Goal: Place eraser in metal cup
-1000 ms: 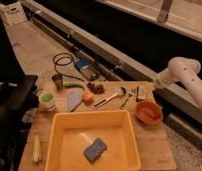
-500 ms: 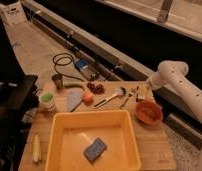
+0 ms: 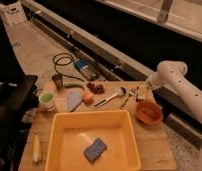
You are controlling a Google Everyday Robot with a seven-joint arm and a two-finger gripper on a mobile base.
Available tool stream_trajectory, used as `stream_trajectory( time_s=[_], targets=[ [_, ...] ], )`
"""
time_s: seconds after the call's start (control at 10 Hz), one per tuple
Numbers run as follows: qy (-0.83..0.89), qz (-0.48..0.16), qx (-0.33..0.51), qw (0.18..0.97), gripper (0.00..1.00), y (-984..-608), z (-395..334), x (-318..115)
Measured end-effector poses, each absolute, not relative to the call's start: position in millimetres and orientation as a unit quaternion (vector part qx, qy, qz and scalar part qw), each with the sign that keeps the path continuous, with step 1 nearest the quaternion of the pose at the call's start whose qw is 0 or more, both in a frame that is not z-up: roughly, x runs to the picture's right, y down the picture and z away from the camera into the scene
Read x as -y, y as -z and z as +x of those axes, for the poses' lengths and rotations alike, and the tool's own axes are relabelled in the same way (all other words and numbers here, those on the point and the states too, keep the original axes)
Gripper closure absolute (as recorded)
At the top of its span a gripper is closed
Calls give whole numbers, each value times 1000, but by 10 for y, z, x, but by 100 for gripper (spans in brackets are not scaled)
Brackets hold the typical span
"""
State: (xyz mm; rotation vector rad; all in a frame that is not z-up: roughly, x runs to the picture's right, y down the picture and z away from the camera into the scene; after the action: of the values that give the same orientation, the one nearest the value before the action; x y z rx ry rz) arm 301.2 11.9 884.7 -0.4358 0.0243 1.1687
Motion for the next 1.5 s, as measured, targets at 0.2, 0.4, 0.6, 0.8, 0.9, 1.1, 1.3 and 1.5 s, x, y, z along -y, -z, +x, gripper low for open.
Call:
stream_trajectory(
  time_s=[0.2,0.4,0.6,0.8,0.9,1.1,1.3,1.5],
  targets=[
    [-572,-204,-30,794,35,-9065,3113,-132],
    [-599,-205,-52,773,35,-9381,3262,-219],
    [-612,-208,-64,760,35,-9465,3312,-265],
    [-622,-214,-75,750,35,-9510,3341,-342],
    [-624,-215,-77,747,35,-9519,3343,-360],
    [-625,-223,-82,743,35,-9547,3312,-432],
    [-623,-230,-87,742,35,-9570,3270,-494],
    [-616,-227,-90,749,35,-9527,3224,-512]
  ],
)
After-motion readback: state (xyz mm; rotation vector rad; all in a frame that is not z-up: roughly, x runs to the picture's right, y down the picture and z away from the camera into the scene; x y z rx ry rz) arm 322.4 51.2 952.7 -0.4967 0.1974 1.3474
